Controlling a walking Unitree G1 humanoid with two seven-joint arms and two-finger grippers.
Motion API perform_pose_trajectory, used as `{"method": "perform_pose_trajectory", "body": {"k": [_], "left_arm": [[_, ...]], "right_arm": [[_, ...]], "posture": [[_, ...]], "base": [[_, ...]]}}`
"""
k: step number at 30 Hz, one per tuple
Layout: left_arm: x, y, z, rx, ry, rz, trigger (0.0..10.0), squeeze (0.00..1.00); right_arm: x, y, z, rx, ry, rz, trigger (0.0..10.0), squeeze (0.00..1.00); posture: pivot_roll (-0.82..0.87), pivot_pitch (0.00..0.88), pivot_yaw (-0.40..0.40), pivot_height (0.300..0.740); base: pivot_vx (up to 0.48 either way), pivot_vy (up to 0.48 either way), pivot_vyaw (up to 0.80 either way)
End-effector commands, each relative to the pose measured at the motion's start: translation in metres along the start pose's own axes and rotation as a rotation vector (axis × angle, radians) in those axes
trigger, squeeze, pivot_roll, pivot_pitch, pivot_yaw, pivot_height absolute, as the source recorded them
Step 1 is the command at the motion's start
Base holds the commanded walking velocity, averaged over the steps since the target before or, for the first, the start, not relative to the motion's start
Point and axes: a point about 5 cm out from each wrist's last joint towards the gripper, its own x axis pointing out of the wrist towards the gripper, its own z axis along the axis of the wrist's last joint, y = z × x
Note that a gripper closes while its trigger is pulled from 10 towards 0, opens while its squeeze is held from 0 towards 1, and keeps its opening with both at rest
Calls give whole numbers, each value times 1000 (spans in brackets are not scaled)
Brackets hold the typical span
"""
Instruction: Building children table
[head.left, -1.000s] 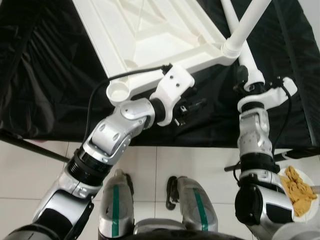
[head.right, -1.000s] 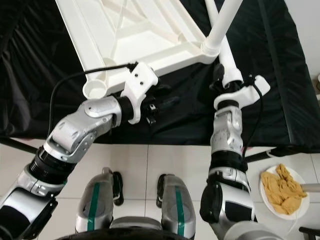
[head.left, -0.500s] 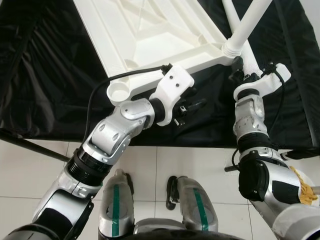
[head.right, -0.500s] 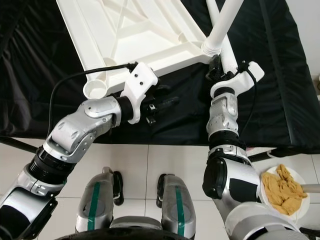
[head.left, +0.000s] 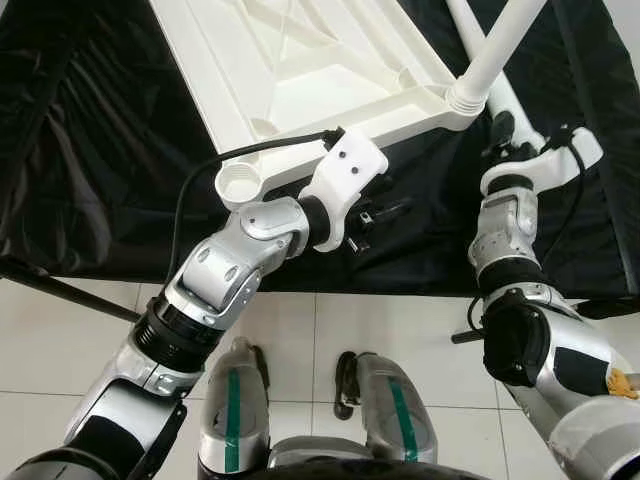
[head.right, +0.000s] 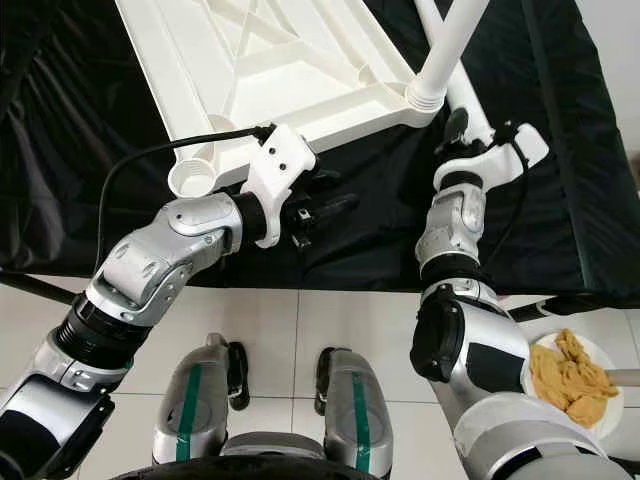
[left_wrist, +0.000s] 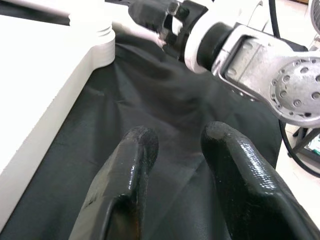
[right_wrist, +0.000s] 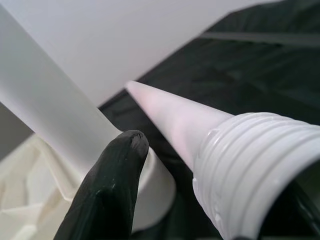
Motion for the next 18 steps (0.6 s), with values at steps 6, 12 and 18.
{"method": "perform_pose_trajectory", "body": {"k": [6, 12, 18], "left_arm": [[-2, -1, 3, 11, 7, -63, 10000, 0], [-2, -1, 4, 13, 6, -59, 10000, 0], [-2, -1, 4, 9, 4, -51, 10000, 0]], "right_arm": [[8, 10, 14, 8, -92, 49, 0, 0], [8, 7, 12, -20, -73, 38, 0, 0], [5, 8, 4, -52, -38, 46, 0, 0]], "posture": [[62, 53, 20, 740], [64, 55, 15, 740], [67, 55, 9, 740]], "base": [[0, 0, 0], [0, 0, 0], [0, 0, 0]]}}
